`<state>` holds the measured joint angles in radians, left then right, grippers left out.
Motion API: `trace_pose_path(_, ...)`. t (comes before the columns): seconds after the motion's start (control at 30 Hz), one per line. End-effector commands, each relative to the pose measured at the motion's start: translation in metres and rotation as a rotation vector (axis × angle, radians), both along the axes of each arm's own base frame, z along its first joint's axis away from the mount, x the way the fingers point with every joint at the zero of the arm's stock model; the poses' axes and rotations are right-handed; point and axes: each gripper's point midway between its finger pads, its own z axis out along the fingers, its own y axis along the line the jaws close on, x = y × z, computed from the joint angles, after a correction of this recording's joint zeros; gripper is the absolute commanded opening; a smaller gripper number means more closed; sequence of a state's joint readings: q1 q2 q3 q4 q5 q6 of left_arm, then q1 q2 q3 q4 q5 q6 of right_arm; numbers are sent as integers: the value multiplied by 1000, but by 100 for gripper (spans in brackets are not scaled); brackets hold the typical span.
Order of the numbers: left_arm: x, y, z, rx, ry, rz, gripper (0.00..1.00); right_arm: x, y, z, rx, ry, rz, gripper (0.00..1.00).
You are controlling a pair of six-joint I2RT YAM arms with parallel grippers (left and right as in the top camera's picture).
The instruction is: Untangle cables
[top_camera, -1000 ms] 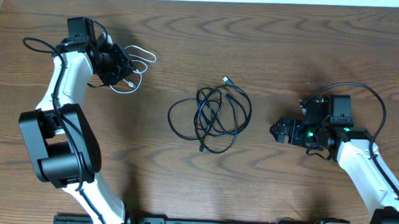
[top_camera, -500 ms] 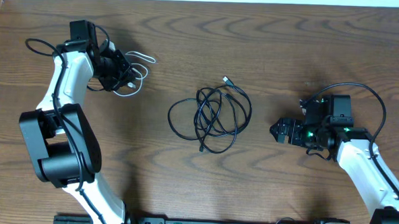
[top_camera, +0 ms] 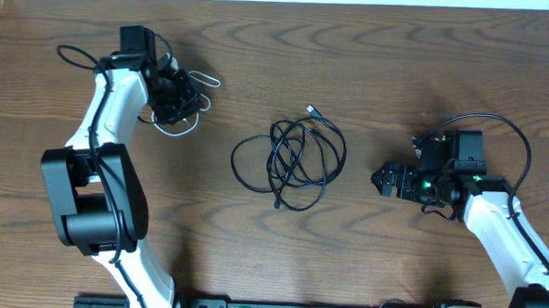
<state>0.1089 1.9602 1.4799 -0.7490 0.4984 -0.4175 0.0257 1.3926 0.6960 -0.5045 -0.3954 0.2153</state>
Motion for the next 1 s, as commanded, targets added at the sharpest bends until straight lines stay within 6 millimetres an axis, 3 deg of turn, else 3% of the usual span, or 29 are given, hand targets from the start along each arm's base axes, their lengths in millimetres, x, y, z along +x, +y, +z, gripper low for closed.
trace_pose_path(0.0, 1, -9, 0, 25, -9, -37, 8, -3, 2, -2, -5, 2, 20, 99)
trace_pose_path(0.23, -1, -30, 0, 24, -10, -87, 8, -2, 2, -2, -5, -2, 20, 99)
trace_pose_path(0.4, 9, -50, 4, 22, -63, -120, 8, 10, 7, 6, 52, -26, -47, 99)
trace_pose_path(0.5, 32, -67, 14, -1, -154, -88, 8, 10, 12, 8, 125, 24, -132, 99)
trace_pose_path(0.63, 68, -97, 40, -65, -310, -35, 8, 8, 21, 12, 177, 32, -111, 99)
trace_pose_path(0.73, 85, -127, 62, -135, -408, -12, 8, 7, 23, 13, 189, 35, -105, 99)
trace_pose_path(0.8, 90, -167, 82, -190, -496, -56, 8, 6, 23, 13, 187, 36, -102, 99)
trace_pose_path(0.97, 62, -247, 94, -236, -552, -219, 8, 9, 15, 9, 139, 27, -124, 99)
